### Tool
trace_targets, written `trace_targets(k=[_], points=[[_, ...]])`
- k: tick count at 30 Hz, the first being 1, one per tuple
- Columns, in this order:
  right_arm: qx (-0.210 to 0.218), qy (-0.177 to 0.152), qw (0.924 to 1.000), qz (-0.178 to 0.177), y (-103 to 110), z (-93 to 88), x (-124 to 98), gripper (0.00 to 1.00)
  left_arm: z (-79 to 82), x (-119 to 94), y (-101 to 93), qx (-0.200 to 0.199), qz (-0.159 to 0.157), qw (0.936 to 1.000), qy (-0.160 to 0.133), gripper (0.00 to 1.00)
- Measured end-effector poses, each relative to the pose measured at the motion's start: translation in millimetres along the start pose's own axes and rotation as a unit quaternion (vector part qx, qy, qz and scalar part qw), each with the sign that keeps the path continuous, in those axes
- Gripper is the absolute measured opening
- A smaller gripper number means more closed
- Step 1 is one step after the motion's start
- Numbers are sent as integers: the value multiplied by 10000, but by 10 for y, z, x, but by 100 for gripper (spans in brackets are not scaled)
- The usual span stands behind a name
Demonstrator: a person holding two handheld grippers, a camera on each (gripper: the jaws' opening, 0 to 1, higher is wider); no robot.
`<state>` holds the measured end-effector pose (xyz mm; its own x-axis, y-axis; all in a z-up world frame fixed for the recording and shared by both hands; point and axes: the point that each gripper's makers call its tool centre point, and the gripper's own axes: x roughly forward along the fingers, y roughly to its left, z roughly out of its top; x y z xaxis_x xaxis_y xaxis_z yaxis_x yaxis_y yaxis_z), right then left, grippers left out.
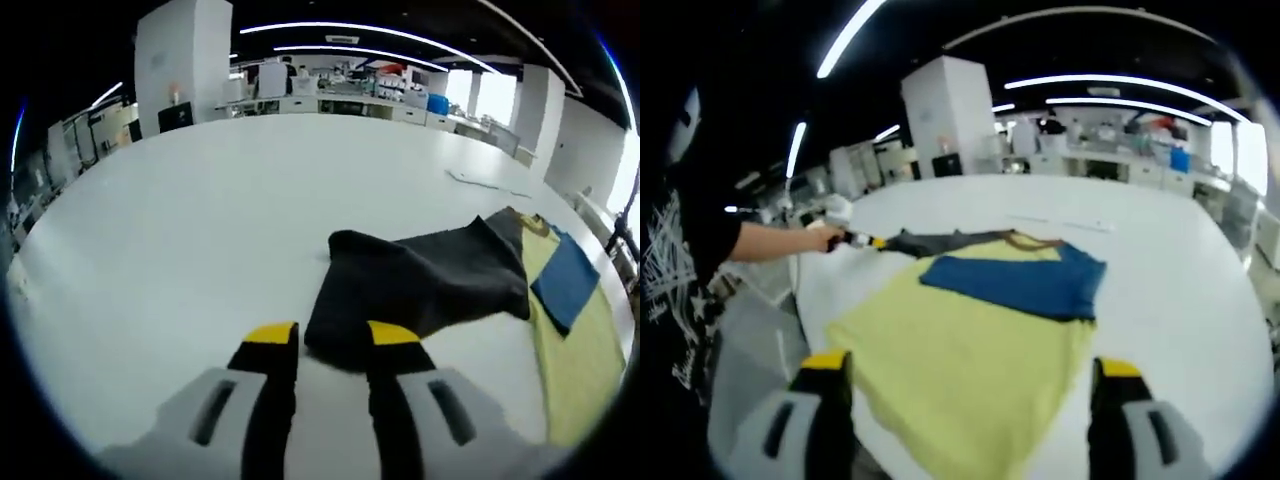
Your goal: Fold the garment on the visible template until the final outline fits inside the template.
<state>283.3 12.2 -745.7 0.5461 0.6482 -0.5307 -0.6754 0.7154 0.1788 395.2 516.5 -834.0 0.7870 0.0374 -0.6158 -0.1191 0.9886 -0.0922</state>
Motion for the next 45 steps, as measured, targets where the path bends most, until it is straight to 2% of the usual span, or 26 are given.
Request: trace_targets(k=[2,4,6,8,10,11,13,14,18,20,23,27,29,31,36,39,42,45], points=[[-15,-29,10000,-30,-13,16,-13,99,-6,-24,-51,-44,-15,10000,-20,20],[-28,-41,10000,-34,-15,23,-25,99,9,85,88,-110,-1,9999,-8,20],[-40,-32,10000,-46,-21,15,-30,99,-1,21,-9,-289,1,9996,-56,17],[-55,-15,10000,-59,-21,4,-39,99,2,15,8,-372,-32,9993,-47,13],[-59,0,10000,-65,-20,-7,-49,99,30,111,82,-466,-98,9988,-62,10],[-52,8,10000,-66,-20,-12,-53,99,27,78,44,-498,-110,9987,-70,8],[-42,12,10000,-83,-25,-19,-61,99,32,84,13,-890,-168,9959,-59,4],[-40,1,9999,-96,-29,-17,-66,99,52,85,49,-900,-116,9958,-86,3],[-115,49,9999,-116,-13,-21,-82,99,73,7,21,-912,-49,9958,-89,1],[-192,109,9997,-120,-6,-32,-87,99,90,-44,17,-751,-27,9971,-113,1],[-178,126,9996,-156,-22,-48,-95,99,85,-131,28,-818,44,9966,-114,1],[-148,103,9997,-153,5,-51,-102,99,74,-249,67,-1145,130,9931,-230,1],[-153,106,9997,-153,13,-51,-102,99,34,-278,70,-1448,157,9891,-219,1],[-142,101,9997,-158,10,-51,-103,99,-1,-291,75,-1545,177,9876,-202,1],[-94,22,9998,-149,24,-19,-103,99,-29,-278,72,-1543,232,9874,-252,1],[-88,20,9999,-147,28,-21,-106,99,62,-256,65,-1244,218,9914,-349,1],[-78,12,9998,-161,24,-26,-115,99,211,-293,-13,-1297,136,9900,-543,0],[-39,-8,9999,-153,21,-34,-119,99,289,-304,-104,-1249,48,9903,-600,0]])
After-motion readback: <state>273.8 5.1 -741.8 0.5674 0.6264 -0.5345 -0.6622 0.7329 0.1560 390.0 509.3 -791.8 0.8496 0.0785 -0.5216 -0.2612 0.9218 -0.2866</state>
